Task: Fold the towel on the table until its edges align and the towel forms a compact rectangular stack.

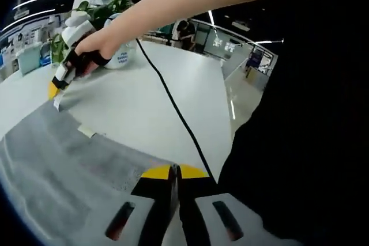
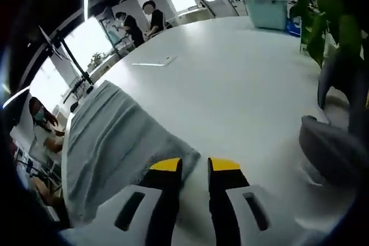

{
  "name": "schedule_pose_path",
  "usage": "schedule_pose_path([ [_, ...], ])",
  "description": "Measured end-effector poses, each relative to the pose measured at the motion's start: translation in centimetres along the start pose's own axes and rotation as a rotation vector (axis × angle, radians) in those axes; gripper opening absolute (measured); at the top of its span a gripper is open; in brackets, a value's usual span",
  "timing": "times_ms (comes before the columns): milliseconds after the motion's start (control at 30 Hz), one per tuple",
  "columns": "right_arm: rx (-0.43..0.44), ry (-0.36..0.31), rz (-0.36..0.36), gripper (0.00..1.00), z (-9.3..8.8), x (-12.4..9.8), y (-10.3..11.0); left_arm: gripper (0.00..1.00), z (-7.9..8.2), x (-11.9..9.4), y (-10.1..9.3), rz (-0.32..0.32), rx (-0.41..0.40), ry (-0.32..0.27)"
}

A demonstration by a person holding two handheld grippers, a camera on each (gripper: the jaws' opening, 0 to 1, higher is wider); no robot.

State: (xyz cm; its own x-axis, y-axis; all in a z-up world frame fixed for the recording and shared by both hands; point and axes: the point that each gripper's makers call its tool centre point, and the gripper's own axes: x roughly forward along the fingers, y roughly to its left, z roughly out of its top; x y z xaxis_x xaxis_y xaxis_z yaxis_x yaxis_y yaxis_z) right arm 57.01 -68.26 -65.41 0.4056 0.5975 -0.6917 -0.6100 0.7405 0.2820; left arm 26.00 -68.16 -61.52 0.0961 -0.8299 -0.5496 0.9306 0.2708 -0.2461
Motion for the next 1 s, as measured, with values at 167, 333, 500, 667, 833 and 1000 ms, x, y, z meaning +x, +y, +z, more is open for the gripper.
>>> schedule_pose_path([
  [167, -0.104, 0.018, -0.016, 0.09, -0.4, 0.1, 0.4, 0.02, 0.7, 0.0, -0.4, -0.017, -0.004, -0.014],
  [333, -0.246, 0.047, -0.074, 0.05, -0.7, 0.0, 0.1, 0.02, 1.2, -0.3, -0.8, -0.047, -0.015, -0.034],
  [500, -0.310, 0.042, -0.095, 0.02, -0.8, -0.2, 0.3, 0.02, 2.0, -0.6, -1.3, -0.068, -0.022, -0.056],
  [667, -0.188, -0.030, -0.096, 0.00, 0.2, -1.5, -0.2, 0.02, 2.7, -1.0, -2.0, -0.086, -0.030, -0.081],
  [833, -0.131, -0.118, -0.101, 0.00, 1.9, -3.9, -0.5, 0.02, 5.4, -2.2, -2.5, -0.130, -0.075, -0.185],
  [1000, -0.035, -0.232, -0.098, 0.00, 4.0, -6.3, -0.6, 0.02, 7.8, -3.0, -3.4, -0.152, 0.003, -0.229],
])
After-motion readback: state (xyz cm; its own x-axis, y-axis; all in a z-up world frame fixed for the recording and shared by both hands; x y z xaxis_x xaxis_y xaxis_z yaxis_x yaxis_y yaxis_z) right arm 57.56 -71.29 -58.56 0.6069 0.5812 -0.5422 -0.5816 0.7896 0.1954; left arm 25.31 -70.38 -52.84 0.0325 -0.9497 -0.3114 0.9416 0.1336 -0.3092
